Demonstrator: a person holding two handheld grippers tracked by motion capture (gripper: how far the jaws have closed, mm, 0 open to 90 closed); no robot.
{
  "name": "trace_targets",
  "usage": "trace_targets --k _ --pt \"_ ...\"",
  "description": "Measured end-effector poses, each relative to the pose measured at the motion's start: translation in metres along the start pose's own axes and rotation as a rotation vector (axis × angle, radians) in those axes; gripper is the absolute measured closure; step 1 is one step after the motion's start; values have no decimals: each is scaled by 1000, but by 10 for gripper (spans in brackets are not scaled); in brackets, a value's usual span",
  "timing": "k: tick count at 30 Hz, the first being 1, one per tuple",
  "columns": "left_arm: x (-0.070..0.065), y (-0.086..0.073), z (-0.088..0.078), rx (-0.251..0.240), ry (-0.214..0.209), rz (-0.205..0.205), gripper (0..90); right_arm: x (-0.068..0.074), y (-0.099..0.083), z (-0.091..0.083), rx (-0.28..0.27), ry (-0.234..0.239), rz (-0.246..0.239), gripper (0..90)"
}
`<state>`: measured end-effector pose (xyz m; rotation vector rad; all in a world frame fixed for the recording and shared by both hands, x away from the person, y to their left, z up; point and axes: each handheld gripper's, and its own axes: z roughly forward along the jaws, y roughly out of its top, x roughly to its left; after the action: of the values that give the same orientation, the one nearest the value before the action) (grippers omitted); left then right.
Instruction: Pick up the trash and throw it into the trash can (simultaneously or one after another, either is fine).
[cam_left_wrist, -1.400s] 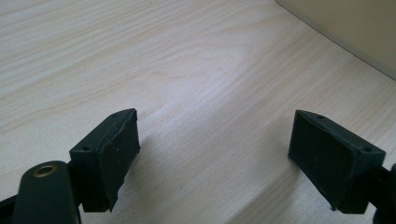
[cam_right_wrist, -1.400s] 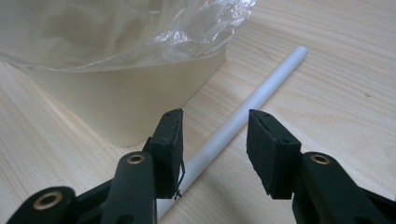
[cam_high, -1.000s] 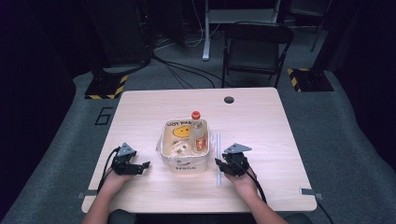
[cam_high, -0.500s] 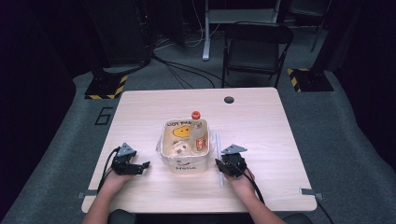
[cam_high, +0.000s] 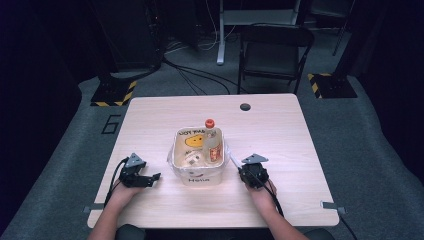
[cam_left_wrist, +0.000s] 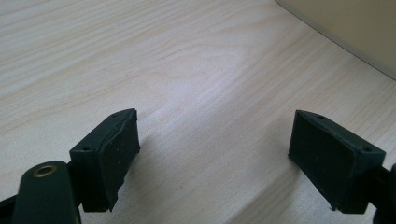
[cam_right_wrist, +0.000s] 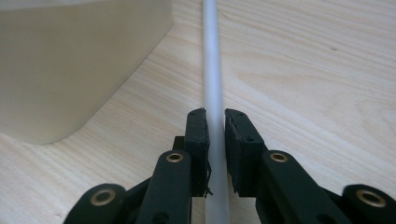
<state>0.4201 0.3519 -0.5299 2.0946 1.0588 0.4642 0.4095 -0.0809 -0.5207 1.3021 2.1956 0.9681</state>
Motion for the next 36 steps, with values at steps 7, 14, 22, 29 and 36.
trace_targets --k 7,14,22,29,36 --pt "0 0 0 0 -2 -3 160 -9 1 -1 16 -13 24 796" --pt "0 0 0 1 -1 2 160 -20 1 -4 10 -4 65 799" --pt "0 0 0 -1 -3 2 160 -27 6 -13 -25 14 83 799" --pt "0 0 0 1 -1 2 160 -34 8 -20 -34 36 97 799" --pt "0 0 0 0 -3 -3 160 -36 8 -28 -42 51 86 798"
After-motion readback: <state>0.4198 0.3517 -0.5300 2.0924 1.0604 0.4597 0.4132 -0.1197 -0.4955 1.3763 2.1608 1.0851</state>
